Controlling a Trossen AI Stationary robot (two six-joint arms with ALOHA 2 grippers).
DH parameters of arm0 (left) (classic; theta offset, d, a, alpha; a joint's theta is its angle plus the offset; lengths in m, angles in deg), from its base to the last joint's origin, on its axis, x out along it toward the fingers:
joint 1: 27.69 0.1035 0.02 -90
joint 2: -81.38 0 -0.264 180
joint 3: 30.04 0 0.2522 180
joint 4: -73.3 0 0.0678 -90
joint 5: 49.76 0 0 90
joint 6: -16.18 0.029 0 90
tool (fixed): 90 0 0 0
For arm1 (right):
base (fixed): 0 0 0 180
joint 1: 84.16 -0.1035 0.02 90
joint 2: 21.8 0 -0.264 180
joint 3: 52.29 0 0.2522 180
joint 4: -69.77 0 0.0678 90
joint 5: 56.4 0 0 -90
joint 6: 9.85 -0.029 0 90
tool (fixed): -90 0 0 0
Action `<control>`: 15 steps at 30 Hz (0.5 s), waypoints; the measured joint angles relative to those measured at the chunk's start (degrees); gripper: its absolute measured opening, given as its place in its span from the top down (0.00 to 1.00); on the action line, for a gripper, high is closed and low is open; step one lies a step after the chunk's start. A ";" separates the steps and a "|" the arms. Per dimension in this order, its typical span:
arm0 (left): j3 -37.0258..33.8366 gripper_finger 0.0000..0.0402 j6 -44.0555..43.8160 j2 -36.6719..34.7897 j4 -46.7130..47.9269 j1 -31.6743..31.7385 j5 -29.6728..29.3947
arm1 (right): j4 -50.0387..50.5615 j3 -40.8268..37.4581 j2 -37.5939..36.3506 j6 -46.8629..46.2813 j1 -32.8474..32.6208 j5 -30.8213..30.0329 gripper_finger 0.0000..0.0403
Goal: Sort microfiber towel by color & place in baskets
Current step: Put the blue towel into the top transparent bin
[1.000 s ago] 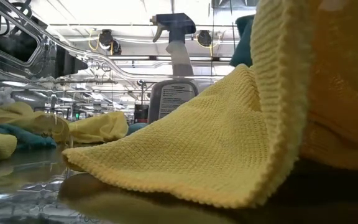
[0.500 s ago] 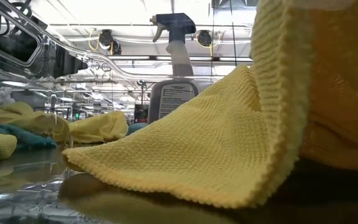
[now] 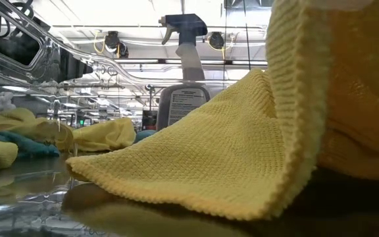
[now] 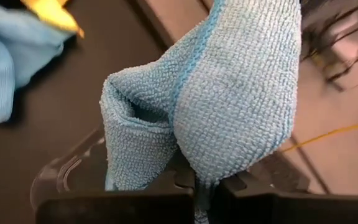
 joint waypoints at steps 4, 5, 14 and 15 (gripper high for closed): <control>0.00 0.16 0.01 0.00 0.00 0.01 0.00 | -2.58 -4.36 1.91 0.00 3.25 3.94 1.00; 0.00 0.16 0.01 0.00 0.02 -0.01 0.00 | -2.87 -5.41 2.45 0.03 4.04 5.04 1.00; 0.00 0.16 0.01 0.00 0.00 0.01 -0.02 | -5.59 -12.34 6.18 0.24 9.49 9.93 0.98; -0.02 0.16 0.01 0.00 0.00 0.01 0.00 | -5.71 -12.81 6.56 0.24 10.03 10.94 0.98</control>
